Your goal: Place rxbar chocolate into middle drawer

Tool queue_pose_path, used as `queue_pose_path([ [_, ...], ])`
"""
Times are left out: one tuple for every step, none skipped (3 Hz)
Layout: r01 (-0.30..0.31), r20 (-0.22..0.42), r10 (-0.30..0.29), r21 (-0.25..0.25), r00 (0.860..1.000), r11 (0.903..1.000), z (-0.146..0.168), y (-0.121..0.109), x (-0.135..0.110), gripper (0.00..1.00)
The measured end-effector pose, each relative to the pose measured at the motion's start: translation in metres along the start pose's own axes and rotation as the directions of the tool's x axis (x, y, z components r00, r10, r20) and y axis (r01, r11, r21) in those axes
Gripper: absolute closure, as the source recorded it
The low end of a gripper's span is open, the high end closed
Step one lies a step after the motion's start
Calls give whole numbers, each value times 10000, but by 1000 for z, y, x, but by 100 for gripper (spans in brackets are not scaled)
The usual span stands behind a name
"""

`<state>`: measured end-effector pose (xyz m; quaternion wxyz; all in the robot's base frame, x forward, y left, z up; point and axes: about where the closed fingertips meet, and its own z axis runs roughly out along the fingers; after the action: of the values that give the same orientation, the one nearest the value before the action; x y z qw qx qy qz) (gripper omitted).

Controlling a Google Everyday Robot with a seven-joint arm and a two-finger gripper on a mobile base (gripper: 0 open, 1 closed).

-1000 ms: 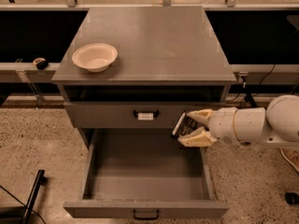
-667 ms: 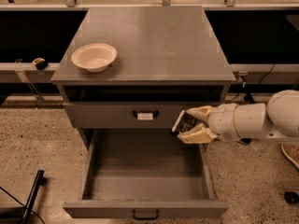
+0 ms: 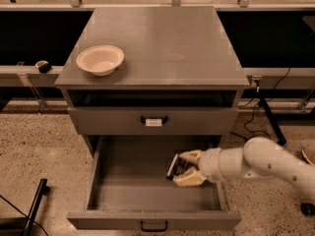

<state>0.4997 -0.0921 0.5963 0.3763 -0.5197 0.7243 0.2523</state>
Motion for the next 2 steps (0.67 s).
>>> queue_pose_path([
  [-174, -196, 159, -808, 9997, 9966, 56, 34, 54, 100],
  [-303, -147, 291, -923, 9995, 9953, 63, 38, 59, 100],
])
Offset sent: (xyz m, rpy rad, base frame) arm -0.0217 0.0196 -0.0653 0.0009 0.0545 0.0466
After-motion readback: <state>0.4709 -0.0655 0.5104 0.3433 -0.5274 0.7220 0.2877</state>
